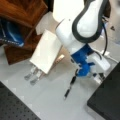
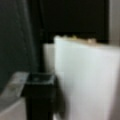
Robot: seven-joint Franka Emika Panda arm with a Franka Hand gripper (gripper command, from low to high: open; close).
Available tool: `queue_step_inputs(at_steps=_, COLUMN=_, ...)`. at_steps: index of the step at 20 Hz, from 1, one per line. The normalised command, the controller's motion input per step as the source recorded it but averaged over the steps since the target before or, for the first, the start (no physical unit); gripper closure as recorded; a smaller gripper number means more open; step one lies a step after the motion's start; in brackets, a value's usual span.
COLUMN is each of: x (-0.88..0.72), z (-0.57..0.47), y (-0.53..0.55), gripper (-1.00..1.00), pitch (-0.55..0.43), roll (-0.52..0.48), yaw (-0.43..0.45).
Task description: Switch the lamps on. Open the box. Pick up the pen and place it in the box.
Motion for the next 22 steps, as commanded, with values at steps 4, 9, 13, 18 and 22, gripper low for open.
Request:
queue_step_inputs(at_steps=4, x=0.0, z=-0.12, y=-0.11, gripper=1.0, pitch=-0.073, roll=0.057, yaw=-0.111)
queue_step_inputs(at_steps=9, x=-0.02, z=-0.05, y=-0.11, gripper=1.0, pitch=-0.052, roll=0.025, yaw=-0.112)
queue_step_inputs(at_steps=13, x=-0.02, z=0.06, y=-0.13, gripper=1.0, pitch=-0.028, roll=0.003, yaw=-0.1)
queue_step_inputs(at_steps=18, x=-0.01, z=0.19, y=-0.1, gripper=1.0, pitch=-0.001, roll=0.015, yaw=-0.08)
queue_step_inputs(at_steps=22, x=0.02, z=0.18, y=-0.07, gripper=1.0, pitch=0.03, roll=0.009, yaw=-0.083)
